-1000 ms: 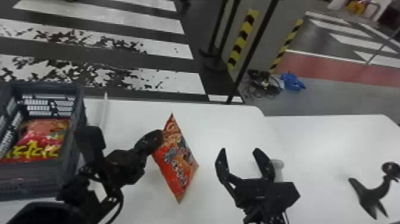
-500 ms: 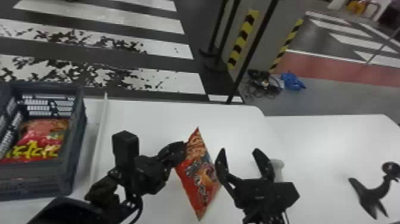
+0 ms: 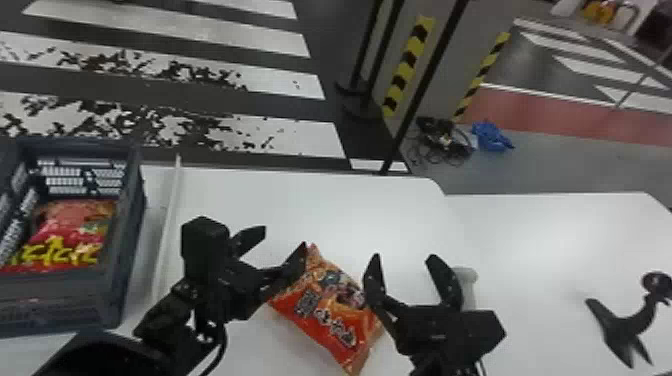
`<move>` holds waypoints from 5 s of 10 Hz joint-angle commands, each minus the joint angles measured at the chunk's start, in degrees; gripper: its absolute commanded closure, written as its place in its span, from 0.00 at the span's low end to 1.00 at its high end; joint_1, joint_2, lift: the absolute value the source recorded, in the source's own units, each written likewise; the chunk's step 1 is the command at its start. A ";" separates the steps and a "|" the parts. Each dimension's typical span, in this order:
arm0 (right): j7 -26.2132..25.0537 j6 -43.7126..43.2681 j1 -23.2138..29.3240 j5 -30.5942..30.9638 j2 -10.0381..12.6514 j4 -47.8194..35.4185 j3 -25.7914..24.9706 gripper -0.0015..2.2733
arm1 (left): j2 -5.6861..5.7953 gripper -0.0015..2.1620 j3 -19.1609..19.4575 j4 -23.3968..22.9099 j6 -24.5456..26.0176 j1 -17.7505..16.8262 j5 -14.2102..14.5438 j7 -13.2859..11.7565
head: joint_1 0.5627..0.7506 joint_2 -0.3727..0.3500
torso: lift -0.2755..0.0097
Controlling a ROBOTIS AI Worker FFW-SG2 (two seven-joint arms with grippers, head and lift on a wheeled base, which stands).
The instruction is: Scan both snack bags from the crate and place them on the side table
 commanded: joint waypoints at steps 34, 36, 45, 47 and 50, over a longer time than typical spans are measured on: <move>18.90 56.07 -14.61 -25.00 0.05 0.08 -20.13 0.99 | 9.91 0.02 23.81 -22.73 -7.62 18.79 -3.03 9.87 | 0.70 0.32 | 0.62; 16.62 43.24 -13.12 -21.39 0.05 -2.99 -17.49 0.99 | 10.00 0.02 23.81 -22.73 -7.62 18.79 -3.03 9.87 | 0.70 0.28 | 0.62; -4.21 -7.73 -8.37 41.80 0.05 -0.62 5.89 0.99 | 10.00 0.02 24.16 -23.53 -7.62 18.79 -3.03 10.05 | 0.70 0.48 | 0.62; -11.60 -11.95 -8.64 59.38 0.05 5.97 6.41 0.99 | 10.00 0.02 24.16 -23.17 -7.62 18.61 -2.68 10.05 | 0.70 0.56 | 0.62; -17.84 -6.33 -10.66 78.01 0.05 14.59 5.54 0.99 | 9.82 0.02 23.90 -22.82 -7.62 18.26 -2.68 9.96 | 0.70 0.63 | 0.62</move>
